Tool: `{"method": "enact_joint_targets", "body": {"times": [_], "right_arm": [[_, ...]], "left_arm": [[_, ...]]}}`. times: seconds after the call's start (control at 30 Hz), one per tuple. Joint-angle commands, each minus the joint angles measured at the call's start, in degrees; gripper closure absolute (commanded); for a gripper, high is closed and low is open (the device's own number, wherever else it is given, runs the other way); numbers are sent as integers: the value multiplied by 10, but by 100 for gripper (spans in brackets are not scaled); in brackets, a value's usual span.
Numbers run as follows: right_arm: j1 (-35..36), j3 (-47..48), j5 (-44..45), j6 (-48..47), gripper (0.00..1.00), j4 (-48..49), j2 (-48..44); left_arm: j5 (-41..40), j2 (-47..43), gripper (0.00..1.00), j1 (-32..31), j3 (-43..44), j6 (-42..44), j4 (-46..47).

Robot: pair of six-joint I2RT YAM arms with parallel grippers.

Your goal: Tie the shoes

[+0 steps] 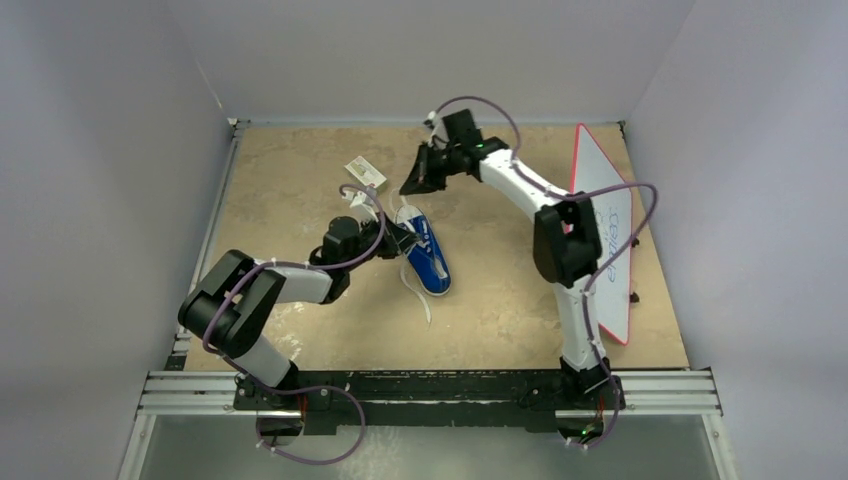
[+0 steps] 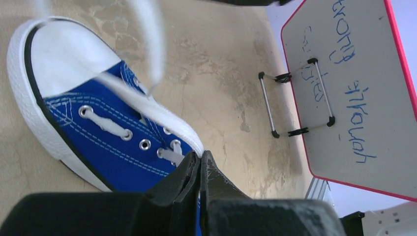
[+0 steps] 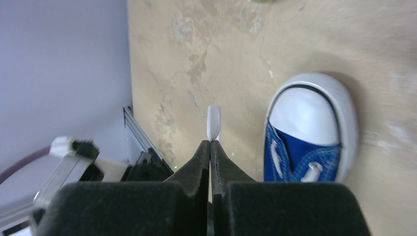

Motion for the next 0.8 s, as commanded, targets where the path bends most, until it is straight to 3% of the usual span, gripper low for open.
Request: {"method": "enact_joint_targets", "body": {"times": [0.0,0.13,0.2,0.3,0.4,0.6,0.77], "right_arm": [[59,122,27,-10,100,-127,57],[74,151,18,-43,93,-182,85],[76,152,6,-64,82,-205,88],[76,139,25,-119,56,-256,57],[67,100,43,-129,43,-246,-9],[47,105,114,-211,27,-337,-88],[46,54,208,-261,23,-398,-172]], "left_arm": [[20,-15,100,2,-28,-17,92],[29,-14,100,2,-53,-26,133],[29,-14,100,2,-62,-32,145],[26,-8,100,2,-63,-36,155],[22,3,100,2,-53,-42,161],[14,-6,100,3,-10,-30,97],[13,-19,100,3,24,3,10]]}}
